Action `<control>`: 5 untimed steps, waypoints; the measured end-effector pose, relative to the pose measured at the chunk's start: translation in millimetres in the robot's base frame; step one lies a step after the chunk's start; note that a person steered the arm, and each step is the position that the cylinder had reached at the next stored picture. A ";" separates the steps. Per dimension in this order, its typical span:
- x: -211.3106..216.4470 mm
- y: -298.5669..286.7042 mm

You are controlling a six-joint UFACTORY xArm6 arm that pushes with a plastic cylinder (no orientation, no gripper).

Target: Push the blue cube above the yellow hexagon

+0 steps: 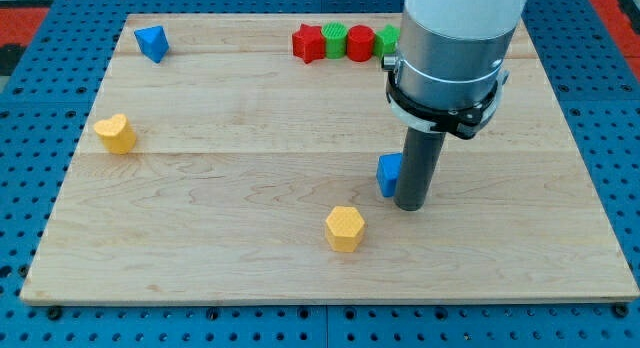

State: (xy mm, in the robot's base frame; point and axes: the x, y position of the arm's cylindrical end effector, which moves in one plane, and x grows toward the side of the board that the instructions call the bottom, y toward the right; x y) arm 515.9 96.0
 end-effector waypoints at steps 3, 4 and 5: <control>-40.4 -11.4; -36.8 -77.4; -29.2 -80.4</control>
State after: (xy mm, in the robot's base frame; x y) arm 486.7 15.6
